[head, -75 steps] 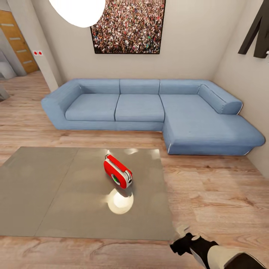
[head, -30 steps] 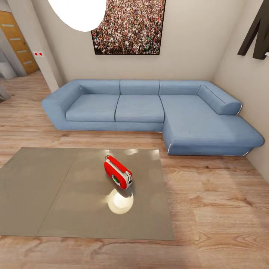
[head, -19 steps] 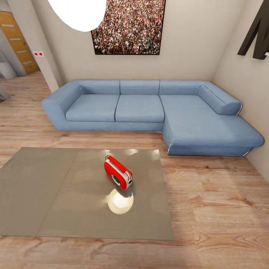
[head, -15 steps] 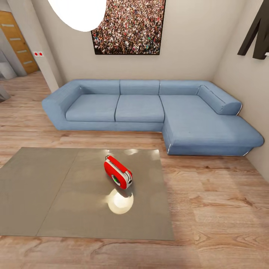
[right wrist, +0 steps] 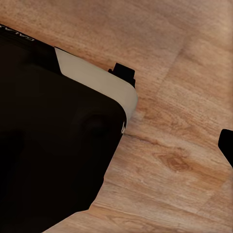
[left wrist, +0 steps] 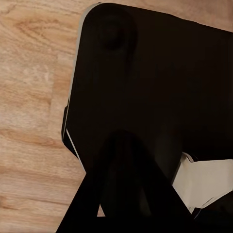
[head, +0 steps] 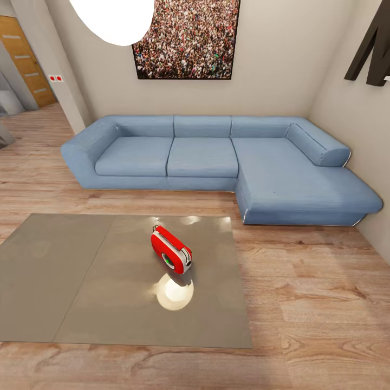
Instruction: Turn on the radio receiver that's on the table in the living room.
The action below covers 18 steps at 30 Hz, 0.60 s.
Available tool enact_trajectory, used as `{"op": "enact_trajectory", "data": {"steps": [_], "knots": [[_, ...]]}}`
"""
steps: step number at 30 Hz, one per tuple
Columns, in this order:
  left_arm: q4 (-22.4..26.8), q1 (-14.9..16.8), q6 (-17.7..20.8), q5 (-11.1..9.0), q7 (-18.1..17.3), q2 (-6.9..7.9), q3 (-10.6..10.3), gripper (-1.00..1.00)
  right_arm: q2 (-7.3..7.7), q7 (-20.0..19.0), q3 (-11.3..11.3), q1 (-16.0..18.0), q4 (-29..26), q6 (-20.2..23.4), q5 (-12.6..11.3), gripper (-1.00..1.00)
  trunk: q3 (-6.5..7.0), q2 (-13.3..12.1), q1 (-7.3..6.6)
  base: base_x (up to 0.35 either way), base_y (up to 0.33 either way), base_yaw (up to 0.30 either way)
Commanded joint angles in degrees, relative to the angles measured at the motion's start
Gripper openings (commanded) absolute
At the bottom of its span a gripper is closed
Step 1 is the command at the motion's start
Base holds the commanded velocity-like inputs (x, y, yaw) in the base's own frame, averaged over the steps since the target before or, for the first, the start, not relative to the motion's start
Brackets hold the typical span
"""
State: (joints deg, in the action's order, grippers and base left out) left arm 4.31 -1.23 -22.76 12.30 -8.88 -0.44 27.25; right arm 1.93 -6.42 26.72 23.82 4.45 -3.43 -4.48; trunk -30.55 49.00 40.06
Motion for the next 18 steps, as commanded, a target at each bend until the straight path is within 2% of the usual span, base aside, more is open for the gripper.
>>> {"op": "enact_trajectory", "data": {"steps": [1,18], "knots": [[0.0,0.0,0.0,0.0,0.0,0.0,0.0,-1.0,0.0,0.0,0.0,0.0,0.01,0.0,0.0,1.0,0.0,0.0,0.0,0.0,0.0,0.0],[0.0,0.0,0.0,0.0,0.0,0.0,0.0,-1.0,-0.01,0.0,0.0,0.0,0.01,0.0,0.0,1.0,0.0,0.0,0.0,0.0,0.0,0.0]]}}
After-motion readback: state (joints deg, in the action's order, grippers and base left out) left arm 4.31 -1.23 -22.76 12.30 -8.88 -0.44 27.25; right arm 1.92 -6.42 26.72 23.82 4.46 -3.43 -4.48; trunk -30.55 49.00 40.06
